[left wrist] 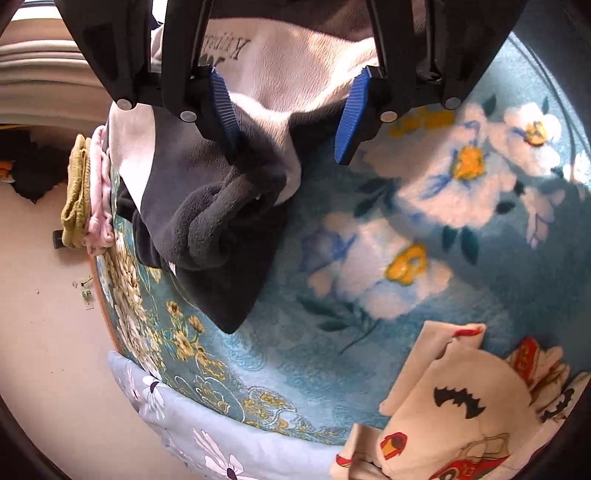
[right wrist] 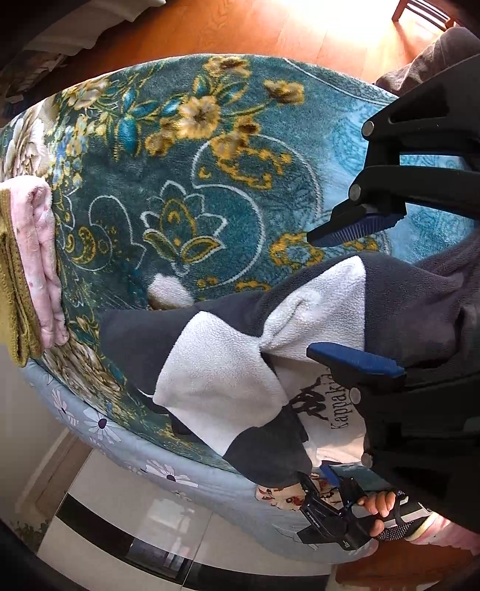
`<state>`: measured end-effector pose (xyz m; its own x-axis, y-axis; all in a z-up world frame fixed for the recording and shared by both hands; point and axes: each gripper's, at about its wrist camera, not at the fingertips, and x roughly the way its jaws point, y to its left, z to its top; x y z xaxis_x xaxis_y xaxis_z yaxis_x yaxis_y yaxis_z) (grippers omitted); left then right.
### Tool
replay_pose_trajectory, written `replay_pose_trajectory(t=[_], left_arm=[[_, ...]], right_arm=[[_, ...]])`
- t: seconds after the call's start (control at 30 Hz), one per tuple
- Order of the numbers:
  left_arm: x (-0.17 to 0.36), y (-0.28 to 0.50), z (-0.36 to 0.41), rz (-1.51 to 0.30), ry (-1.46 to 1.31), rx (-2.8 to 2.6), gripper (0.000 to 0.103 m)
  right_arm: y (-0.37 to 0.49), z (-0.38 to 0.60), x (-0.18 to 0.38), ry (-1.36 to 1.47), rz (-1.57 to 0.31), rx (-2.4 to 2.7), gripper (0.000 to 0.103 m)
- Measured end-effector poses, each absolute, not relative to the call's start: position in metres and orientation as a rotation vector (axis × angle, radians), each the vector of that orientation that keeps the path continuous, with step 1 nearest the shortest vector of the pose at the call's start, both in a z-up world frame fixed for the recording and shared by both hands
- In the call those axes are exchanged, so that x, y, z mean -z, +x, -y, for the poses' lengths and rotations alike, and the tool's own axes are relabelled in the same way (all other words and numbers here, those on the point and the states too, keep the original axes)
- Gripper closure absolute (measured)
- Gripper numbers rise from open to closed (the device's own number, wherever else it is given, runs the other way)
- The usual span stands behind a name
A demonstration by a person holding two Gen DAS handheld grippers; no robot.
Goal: Fold clothes
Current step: 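Fold the held sleeve across the jacket body with the right gripper while the left gripper holds the hem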
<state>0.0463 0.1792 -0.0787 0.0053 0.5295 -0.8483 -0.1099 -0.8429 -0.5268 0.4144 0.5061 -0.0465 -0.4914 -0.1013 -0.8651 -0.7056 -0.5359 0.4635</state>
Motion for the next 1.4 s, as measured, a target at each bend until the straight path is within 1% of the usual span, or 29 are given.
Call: replay_pose_trajectory(t=[0.1, 0.2, 0.33, 0.43, 0.53, 0.57, 0.6, 0.73, 0.8, 0.87, 0.9, 1.13, 1.23, 1.4], left_arm=[[0.078, 0.071, -0.153, 0.294, -1.873, -1.921, 0.044], [0.085, 0.096, -0.131, 0.202, -1.926, -1.906, 0.044], [0.104, 0.124, -0.106, 0.166, -2.034, -1.854, 0.044], [0.107, 0.138, -0.098, 0.188, -2.051, -1.838, 0.044], [0.106, 0.143, -0.105, 0.152, -2.067, -1.833, 0.041], [0.106, 0.145, -0.109, 0.138, -2.070, -1.834, 0.039], [0.105, 0.146, -0.113, 0.121, -2.071, -1.834, 0.039], [0.103, 0.156, -0.125, 0.055, -2.068, -1.843, 0.037], [0.102, 0.160, -0.129, 0.043, -2.066, -1.843, 0.037], [0.101, 0.162, -0.128, 0.052, -2.075, -1.850, 0.037], [0.101, 0.162, -0.128, 0.059, -2.081, -1.855, 0.037], [0.100, 0.167, -0.117, 0.114, -2.117, -1.858, 0.037], [0.103, 0.170, -0.107, 0.139, -2.138, -1.845, 0.037], [0.106, 0.171, -0.094, 0.196, -2.133, -1.817, 0.037]], right_arm=[[0.422, -0.497, 0.059, -1.369, -1.238, -2.038, 0.048], [0.432, -0.493, 0.070, -1.422, -1.277, -1.992, 0.048], [0.444, -0.489, 0.072, -1.449, -1.326, -1.956, 0.048], [0.449, -0.478, 0.070, -1.511, -1.302, -1.969, 0.048], [0.454, -0.464, 0.075, -1.585, -1.264, -1.975, 0.048], [0.456, -0.459, 0.077, -1.610, -1.250, -1.976, 0.051], [0.458, -0.455, 0.079, -1.631, -1.241, -1.976, 0.056], [0.462, -0.445, 0.091, -1.686, -1.246, -1.960, 0.069], [0.464, -0.440, 0.093, -1.709, -1.224, -1.963, 0.081], [0.467, -0.438, 0.090, -1.702, -1.196, -1.985, 0.090], [0.470, -0.438, 0.087, -1.684, -1.184, -1.996, 0.092], [0.499, -0.438, 0.075, -1.657, -1.064, -1.989, 0.095], [0.511, -0.441, 0.073, -1.639, -1.089, -1.975, 0.095], [0.520, -0.451, 0.078, -1.597, -1.187, -1.943, 0.094]])
